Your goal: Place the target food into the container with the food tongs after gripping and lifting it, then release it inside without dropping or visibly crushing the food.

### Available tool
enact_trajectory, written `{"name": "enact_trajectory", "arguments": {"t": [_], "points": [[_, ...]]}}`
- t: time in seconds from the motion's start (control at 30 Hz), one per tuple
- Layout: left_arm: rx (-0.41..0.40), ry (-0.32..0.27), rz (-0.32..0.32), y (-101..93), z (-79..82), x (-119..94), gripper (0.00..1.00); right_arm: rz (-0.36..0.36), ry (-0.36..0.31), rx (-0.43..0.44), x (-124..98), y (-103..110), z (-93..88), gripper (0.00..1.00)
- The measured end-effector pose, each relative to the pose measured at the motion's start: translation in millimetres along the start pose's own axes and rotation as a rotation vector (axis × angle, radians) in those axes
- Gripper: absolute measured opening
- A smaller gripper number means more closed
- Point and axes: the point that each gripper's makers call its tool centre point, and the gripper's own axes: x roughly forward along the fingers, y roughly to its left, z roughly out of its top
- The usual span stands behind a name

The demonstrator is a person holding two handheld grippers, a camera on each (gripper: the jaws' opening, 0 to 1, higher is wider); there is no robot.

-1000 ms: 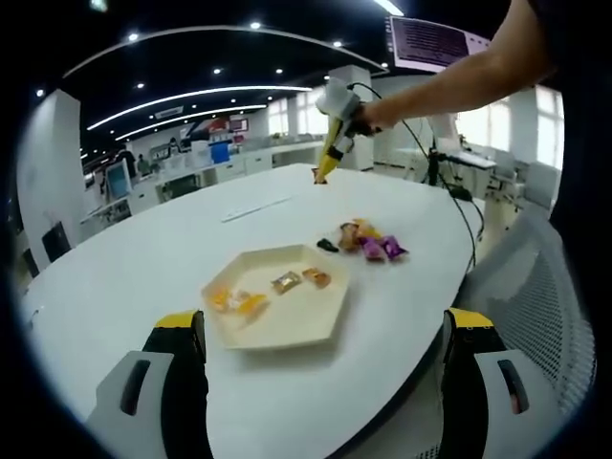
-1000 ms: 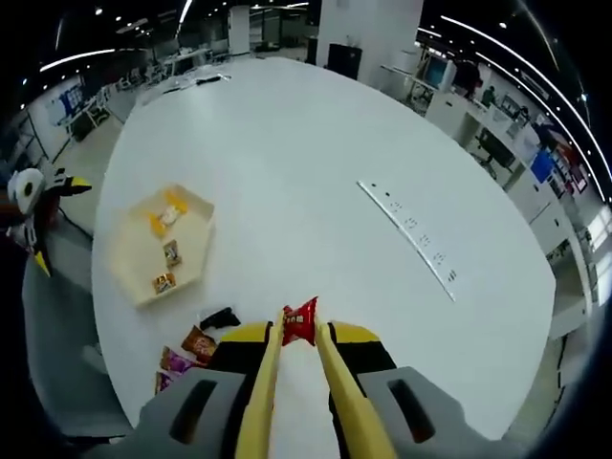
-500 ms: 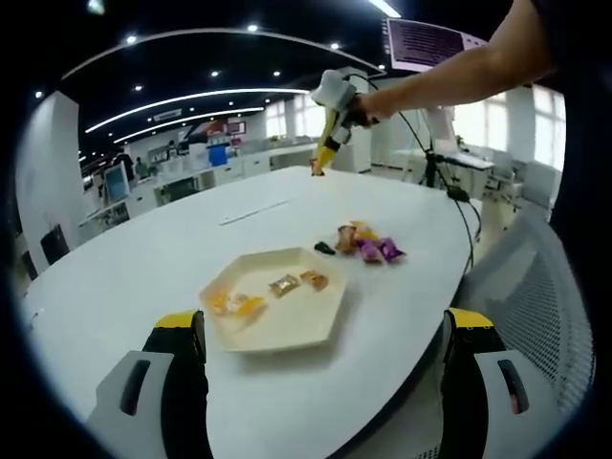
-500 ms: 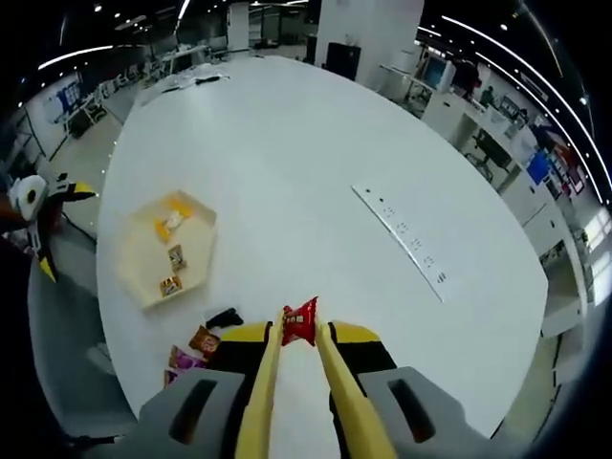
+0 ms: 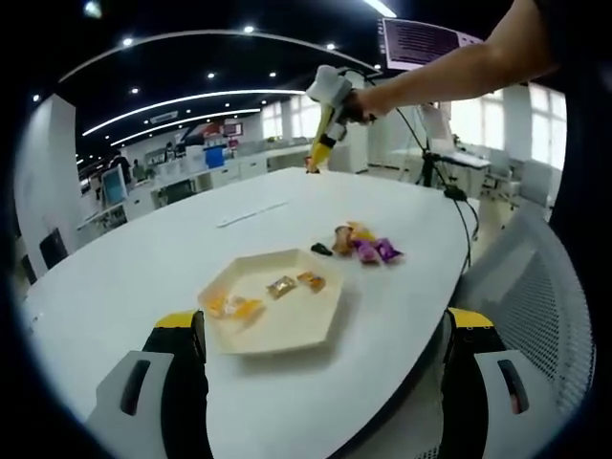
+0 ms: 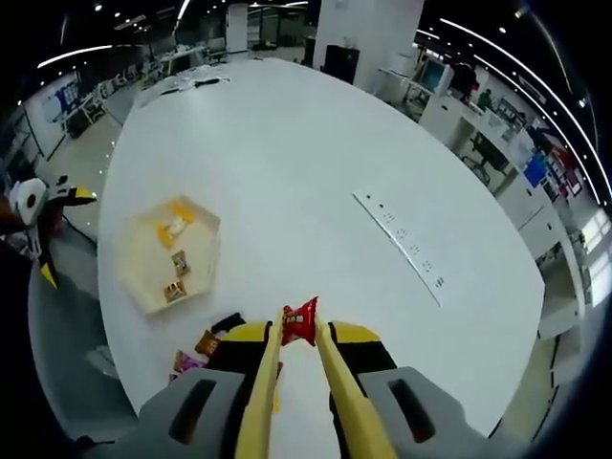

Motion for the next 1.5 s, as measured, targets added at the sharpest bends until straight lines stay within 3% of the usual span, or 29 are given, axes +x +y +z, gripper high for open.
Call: {"name": "enact_trajectory", "arguments": {"t": [0.77,1.5], "points": [[0.017,-0.024,0.002,-1.0,4.9,-1.7,0.99,0.025,-0.041,-0.016,10.1,49.2,31.9,0.22],[0.013,-0.032,0.009,0.2,6.6,-2.3,0.99,0.105,-0.067,-0.045,39.7,110.7,55.1,0.22]]}}
